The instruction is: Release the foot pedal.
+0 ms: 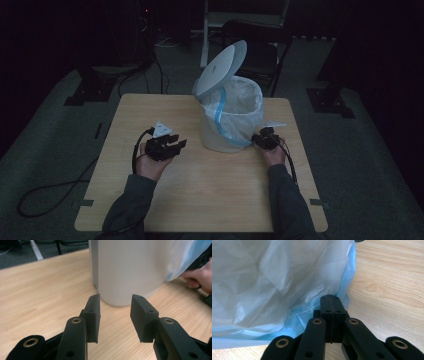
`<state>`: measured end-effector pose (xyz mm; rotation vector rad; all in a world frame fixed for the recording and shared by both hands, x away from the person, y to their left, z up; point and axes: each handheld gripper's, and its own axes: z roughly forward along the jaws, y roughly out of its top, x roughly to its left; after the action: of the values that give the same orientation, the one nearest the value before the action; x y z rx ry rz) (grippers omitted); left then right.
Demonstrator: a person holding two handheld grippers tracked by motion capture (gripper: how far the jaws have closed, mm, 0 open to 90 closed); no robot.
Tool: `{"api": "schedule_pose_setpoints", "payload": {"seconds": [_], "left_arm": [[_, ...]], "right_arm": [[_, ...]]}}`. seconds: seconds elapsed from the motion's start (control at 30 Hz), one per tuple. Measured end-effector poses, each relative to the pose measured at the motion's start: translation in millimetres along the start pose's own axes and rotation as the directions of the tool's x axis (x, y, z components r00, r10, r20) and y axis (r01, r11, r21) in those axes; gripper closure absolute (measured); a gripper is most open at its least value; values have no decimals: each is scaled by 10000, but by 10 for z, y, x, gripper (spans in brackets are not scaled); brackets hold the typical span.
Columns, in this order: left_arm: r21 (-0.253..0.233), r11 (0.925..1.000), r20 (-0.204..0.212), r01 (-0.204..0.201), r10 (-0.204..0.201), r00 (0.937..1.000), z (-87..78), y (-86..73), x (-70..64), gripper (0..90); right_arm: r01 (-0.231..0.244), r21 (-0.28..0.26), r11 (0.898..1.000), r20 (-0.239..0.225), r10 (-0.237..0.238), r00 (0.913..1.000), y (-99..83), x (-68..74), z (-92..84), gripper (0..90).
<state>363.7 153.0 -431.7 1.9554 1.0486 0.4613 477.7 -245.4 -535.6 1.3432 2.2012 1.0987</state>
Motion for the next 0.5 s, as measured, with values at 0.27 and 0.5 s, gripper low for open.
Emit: {"api": "schedule_pose_setpoints", "payload": {"seconds": [0.27,0.5], "left_arm": [[784,9962,-91,386,-380,9992,129,-367,97,605],[1165,9908,-85,682,-677,9977,190,-556,130,605]], "right_arm": [[-52,46,10000,-39,52,10000,3,-5,-8,900],[-96,19,10000,-108,96,9999,16,-9,-50,900]]}}
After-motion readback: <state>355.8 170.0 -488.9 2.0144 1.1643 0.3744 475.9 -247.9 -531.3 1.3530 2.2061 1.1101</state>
